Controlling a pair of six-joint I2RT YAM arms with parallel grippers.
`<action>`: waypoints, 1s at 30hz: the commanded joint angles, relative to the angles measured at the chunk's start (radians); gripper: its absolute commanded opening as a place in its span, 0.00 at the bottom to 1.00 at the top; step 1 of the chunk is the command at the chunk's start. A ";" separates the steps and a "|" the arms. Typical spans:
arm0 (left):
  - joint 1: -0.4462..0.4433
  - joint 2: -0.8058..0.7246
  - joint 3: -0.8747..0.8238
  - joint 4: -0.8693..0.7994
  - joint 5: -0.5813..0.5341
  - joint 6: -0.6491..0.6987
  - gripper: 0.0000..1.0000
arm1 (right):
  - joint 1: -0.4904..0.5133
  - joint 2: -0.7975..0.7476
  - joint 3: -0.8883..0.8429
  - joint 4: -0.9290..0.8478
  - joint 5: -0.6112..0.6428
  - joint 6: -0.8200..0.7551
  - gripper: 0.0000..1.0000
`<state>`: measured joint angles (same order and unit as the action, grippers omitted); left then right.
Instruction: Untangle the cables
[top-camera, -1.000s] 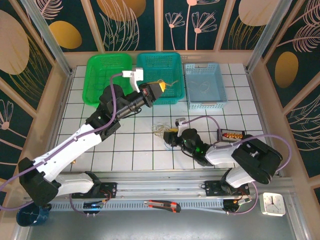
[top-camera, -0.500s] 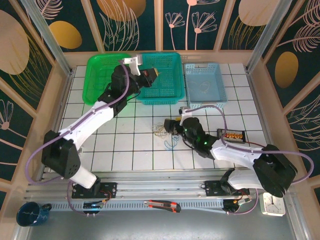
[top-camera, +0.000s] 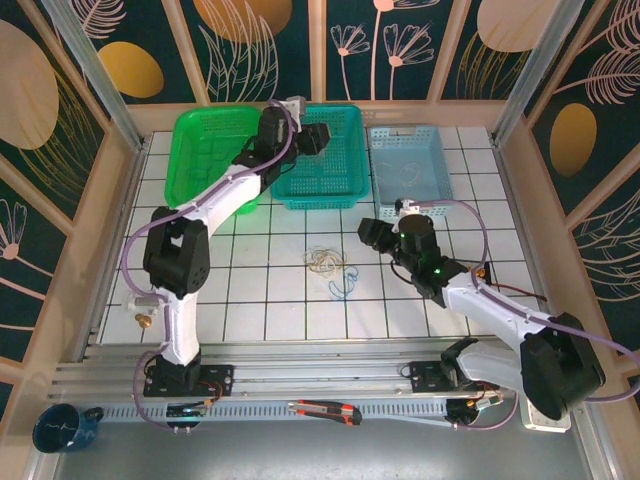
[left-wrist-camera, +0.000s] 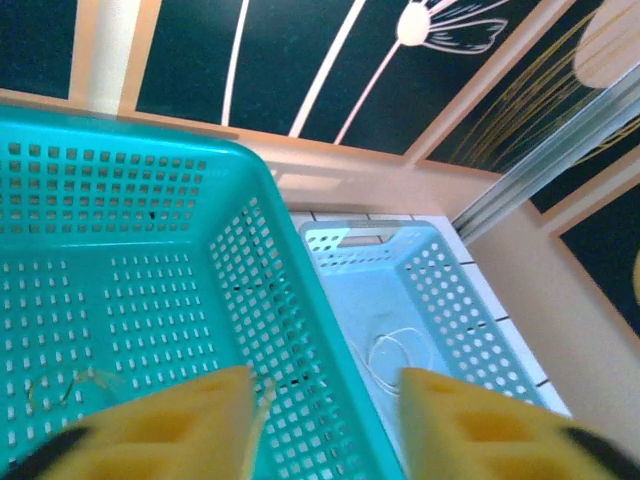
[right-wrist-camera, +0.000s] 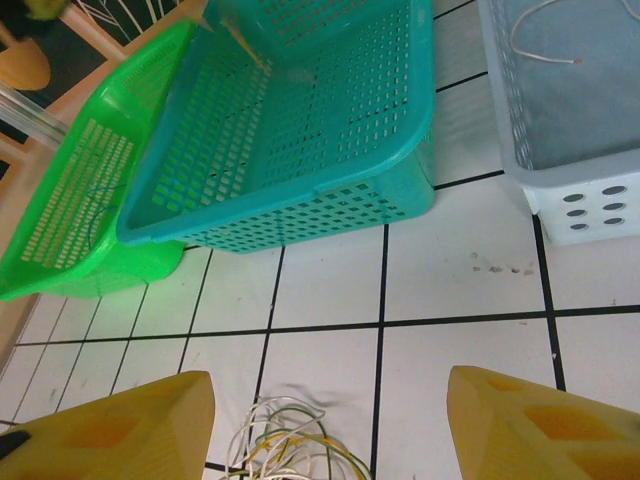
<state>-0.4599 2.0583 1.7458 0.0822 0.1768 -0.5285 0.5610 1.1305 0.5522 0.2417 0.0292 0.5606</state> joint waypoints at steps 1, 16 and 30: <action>0.011 0.042 0.108 -0.063 -0.028 0.039 0.70 | -0.008 -0.021 0.025 -0.031 -0.059 0.009 0.63; 0.011 -0.128 -0.077 0.001 0.050 0.013 0.99 | -0.041 0.059 0.094 -0.133 -0.159 -0.043 0.62; 0.010 -0.572 -0.730 0.175 0.121 -0.129 0.99 | 0.048 0.210 0.097 -0.133 -0.200 -0.040 0.48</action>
<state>-0.4561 1.5330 1.1034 0.1867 0.2657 -0.6086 0.5812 1.3132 0.6205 0.1177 -0.1665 0.5236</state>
